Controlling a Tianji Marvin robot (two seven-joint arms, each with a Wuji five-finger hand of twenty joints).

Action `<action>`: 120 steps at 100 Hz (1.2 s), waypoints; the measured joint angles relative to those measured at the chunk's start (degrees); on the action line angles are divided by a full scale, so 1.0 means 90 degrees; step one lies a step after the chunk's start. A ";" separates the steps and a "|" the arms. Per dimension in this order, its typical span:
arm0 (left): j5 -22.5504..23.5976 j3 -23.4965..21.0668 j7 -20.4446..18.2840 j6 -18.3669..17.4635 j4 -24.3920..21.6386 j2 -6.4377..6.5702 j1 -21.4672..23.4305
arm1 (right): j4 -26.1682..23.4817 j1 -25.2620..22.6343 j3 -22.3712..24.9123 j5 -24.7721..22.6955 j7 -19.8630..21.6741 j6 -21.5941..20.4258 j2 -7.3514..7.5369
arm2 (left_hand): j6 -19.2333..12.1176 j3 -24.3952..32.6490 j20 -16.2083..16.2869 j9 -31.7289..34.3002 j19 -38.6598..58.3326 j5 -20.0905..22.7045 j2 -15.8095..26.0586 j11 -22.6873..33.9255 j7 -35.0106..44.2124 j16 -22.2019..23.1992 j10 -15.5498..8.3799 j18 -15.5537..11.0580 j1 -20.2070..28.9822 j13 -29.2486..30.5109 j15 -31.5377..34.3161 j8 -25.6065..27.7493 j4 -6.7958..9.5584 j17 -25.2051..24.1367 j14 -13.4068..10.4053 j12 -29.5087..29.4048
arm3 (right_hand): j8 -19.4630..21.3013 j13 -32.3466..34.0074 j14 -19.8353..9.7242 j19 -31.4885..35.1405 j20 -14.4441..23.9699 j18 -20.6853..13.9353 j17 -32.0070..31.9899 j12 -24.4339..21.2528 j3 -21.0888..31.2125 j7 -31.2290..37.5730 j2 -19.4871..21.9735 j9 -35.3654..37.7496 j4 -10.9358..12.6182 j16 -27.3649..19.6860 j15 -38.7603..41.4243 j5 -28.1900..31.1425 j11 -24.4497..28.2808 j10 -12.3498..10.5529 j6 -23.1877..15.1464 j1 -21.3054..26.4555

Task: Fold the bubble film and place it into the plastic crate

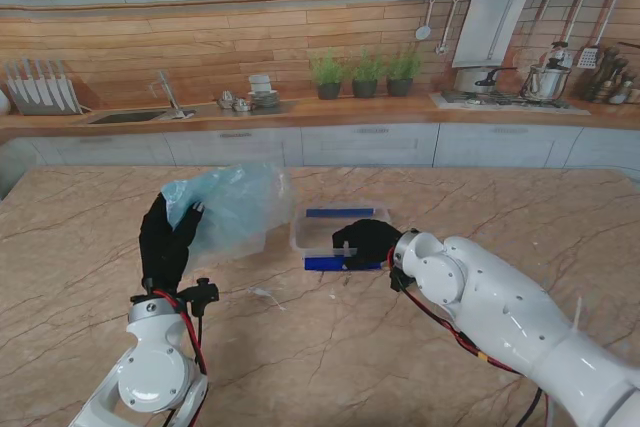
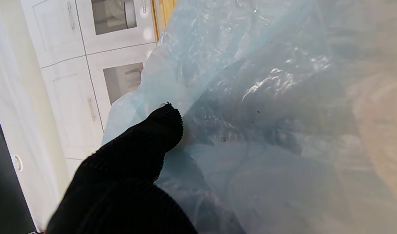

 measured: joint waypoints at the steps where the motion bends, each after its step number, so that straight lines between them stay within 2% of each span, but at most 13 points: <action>1: 0.0000 -0.0001 0.0000 -0.0003 0.0000 0.0000 0.0001 | 0.0003 0.0006 -0.0017 0.0022 0.0003 0.0009 -0.0005 | 0.0000 0.0000 0.0000 0.0000 0.0000 0.0000 0.0000 0.0000 0.0000 0.0000 0.0000 -0.0001 0.0000 0.0000 0.0000 0.0000 0.0000 0.0000 0.0000 0.0000 | -0.0001 0.0018 0.0000 0.0012 0.0004 0.0001 0.0000 0.0019 -0.0027 -0.0002 0.0000 0.0000 0.0000 0.0001 0.0009 0.0000 0.0000 0.0001 0.0005 0.0000; 19: -0.0005 -0.0018 0.0000 -0.0025 -0.0009 -0.0001 0.0017 | 0.0109 0.0125 -0.0226 0.0454 0.0135 0.0161 -0.0155 | -0.0001 0.0000 0.0003 -0.0001 0.0000 0.0000 0.0000 0.0000 0.0000 0.0008 0.0000 -0.0005 0.0000 -0.0001 -0.0001 0.0001 0.0000 -0.0038 -0.0001 0.0000 | -0.0071 0.0055 0.0019 0.0135 0.0089 0.0050 0.0000 0.0048 -0.0188 -0.0019 0.0000 0.0002 0.0000 0.0094 0.0123 0.0000 0.0000 0.0022 0.0057 -0.0001; 31: -0.0015 -0.0031 -0.0001 -0.0025 -0.0029 -0.0001 0.0039 | 0.0142 0.0176 -0.0328 0.0482 0.0148 0.0210 -0.0223 | -0.0001 0.0000 0.0004 -0.0002 0.0000 0.0000 0.0000 0.0000 0.0000 0.0010 0.0000 -0.0006 0.0000 -0.0001 -0.0002 0.0002 0.0000 -0.0041 -0.0001 0.0000 | -0.0072 0.0053 0.0035 0.0155 0.0095 0.0075 -0.0061 0.0048 -0.0254 -0.0043 0.0000 0.0002 0.0000 0.0097 0.0128 0.0000 0.0000 0.0033 0.0065 -0.0001; 51: -0.0077 -0.0042 -0.0013 -0.0032 -0.0060 -0.0001 0.0065 | 0.0100 0.0183 -0.0329 0.0517 0.0339 0.0384 -0.0249 | -0.0001 0.0000 0.0006 -0.0002 0.0000 0.0000 0.0000 0.0000 -0.0001 0.0063 -0.0001 -0.0007 0.0000 -0.0003 -0.0003 0.0002 0.0000 -0.0070 -0.0002 0.0000 | -0.0072 -0.0142 0.0097 0.0159 0.0096 0.0076 -0.0394 0.0049 -0.0693 -0.0167 0.0095 -0.0289 0.0023 0.0081 -0.0033 -0.0011 -0.0016 0.0124 0.0029 -0.0008; 62: -0.0104 -0.0042 -0.0021 -0.0032 -0.0061 0.0000 0.0066 | 0.0005 0.0142 -0.0285 0.0563 0.0440 0.0474 -0.0226 | -0.0001 0.0000 0.0010 -0.0002 -0.0002 0.0000 0.0000 0.0000 -0.0001 0.0065 -0.0001 -0.0009 0.0001 -0.0059 -0.0006 0.0002 0.0000 -0.0084 -0.0003 0.0000 | -0.0061 -0.0470 0.0106 0.0059 0.0096 0.0076 -0.0606 0.0049 -0.0822 -0.0173 0.0183 -0.0632 0.0030 -0.0010 -0.0392 -0.0102 -0.0230 0.0180 -0.0142 -0.0280; 64: -0.0113 -0.0042 -0.0024 -0.0032 -0.0062 0.0000 0.0066 | -0.0013 0.0127 -0.0267 0.0560 0.0439 0.0481 -0.0222 | -0.0001 0.0000 0.0011 -0.0002 -0.0002 0.0000 0.0000 0.0000 -0.0001 0.0065 -0.0001 -0.0009 0.0001 -0.0059 -0.0007 0.0002 0.0000 -0.0085 -0.0003 0.0000 | -0.0056 -0.0524 0.0106 -0.0006 0.0096 0.0076 -0.0650 0.0049 -0.0822 -0.0235 0.0204 -0.0680 0.0146 -0.0032 -0.0437 -0.0117 -0.0260 0.0181 -0.0144 -0.0330; 66: -0.0122 -0.0042 -0.0026 -0.0032 -0.0065 0.0000 0.0068 | -0.0033 0.0108 -0.0241 0.0550 0.0437 0.0488 -0.0218 | -0.0001 0.0000 0.0011 -0.0002 -0.0003 0.0000 0.0000 0.0000 -0.0001 0.0065 -0.0001 -0.0009 0.0001 -0.0059 -0.0008 0.0002 0.0000 -0.0087 -0.0003 0.0000 | 0.0024 -0.0557 0.0107 -0.0075 0.0096 0.0076 -0.0716 0.0049 -0.0830 -0.0346 0.0238 -0.0745 0.0157 -0.0037 -0.0502 -0.0190 -0.0329 0.0182 -0.0155 -0.0394; 88: -0.0155 -0.0043 -0.0182 -0.0029 -0.0065 0.0018 0.0070 | -0.0675 -0.0395 0.0413 0.0268 0.0394 0.0730 -0.0119 | -0.0001 -0.0119 0.0014 -0.0074 -0.0095 -0.0008 0.0124 0.0000 -0.0077 0.0065 -0.0001 -0.0009 0.0002 -0.0266 -0.0161 0.0002 0.0000 -0.0324 -0.0005 0.0001 | 0.0627 -0.0954 0.0146 -0.0538 0.0097 0.0076 -0.1047 0.0028 -0.1080 -0.1485 0.0498 -0.1254 0.0242 -0.0232 -0.1006 -0.0256 -0.0662 0.0272 -0.0158 -0.0952; 89: -0.0155 -0.0043 -0.0197 -0.0029 -0.0064 0.0019 0.0070 | -0.0706 -0.0421 0.0446 0.0241 0.0384 0.0734 -0.0115 | -0.0001 -0.0119 0.0014 -0.0074 -0.0096 -0.0008 0.0124 0.0000 -0.0077 0.0065 -0.0001 -0.0009 0.0002 -0.0266 -0.0162 0.0002 0.0000 -0.0325 -0.0005 0.0001 | 0.0656 -0.0960 0.0146 -0.0558 0.0097 0.0076 -0.1056 0.0027 -0.1069 -0.1528 0.0498 -0.1276 0.0314 -0.0240 -0.1033 -0.0255 -0.0663 0.0272 -0.0158 -0.0969; 93: -0.0148 -0.0043 -0.0257 -0.0029 -0.0056 0.0029 0.0069 | -0.0832 -0.0542 0.0605 0.0097 0.0302 0.0743 -0.0102 | -0.0001 -0.0175 0.0015 -0.0074 -0.0097 -0.0009 0.0124 0.0000 -0.0080 0.0065 -0.0001 -0.0009 0.0002 -0.0266 -0.0162 0.0002 0.0000 -0.0331 -0.0005 0.0001 | 0.0719 -0.1096 0.0146 -0.0643 0.0097 0.0076 -0.1124 0.0019 -0.1046 -0.1651 0.0498 -0.1343 0.0385 -0.0262 -0.1131 -0.0254 -0.0723 0.0273 -0.0158 -0.1063; 94: -0.0142 -0.0043 -0.0268 -0.0029 -0.0053 0.0032 0.0068 | -0.0860 -0.0572 0.0643 0.0064 0.0276 0.0745 -0.0100 | -0.0001 -0.0176 0.0015 -0.0074 -0.0100 -0.0009 0.0124 0.0005 -0.0080 0.0065 -0.0001 -0.0009 0.0002 -0.0266 -0.0163 0.0002 0.0000 -0.0337 -0.0005 0.0001 | 0.0740 -0.1098 0.0146 -0.0669 0.0097 0.0076 -0.1127 0.0017 -0.1099 -0.1658 0.0498 -0.1401 0.0494 -0.0288 -0.1143 -0.0254 -0.0736 0.0273 -0.0158 -0.1098; 120: -0.0009 -0.0037 -0.0313 -0.0062 0.0074 0.0064 0.0021 | -0.1797 -0.1502 0.1798 -0.0135 -0.0118 0.1191 -0.0062 | -0.0001 -0.0208 0.0067 -0.0074 -0.0325 -0.0009 0.0130 0.0200 -0.0153 0.0065 -0.0001 -0.0009 0.0002 -0.0279 -0.0302 0.0002 0.0000 -0.0570 -0.0008 0.0219 | 0.1042 -0.1370 0.0153 -0.1110 0.0097 0.0105 -0.1442 -0.0050 -0.1373 -0.2018 0.0619 -0.1733 0.0503 -0.0397 -0.1482 -0.0444 -0.0978 0.0286 -0.0137 -0.1227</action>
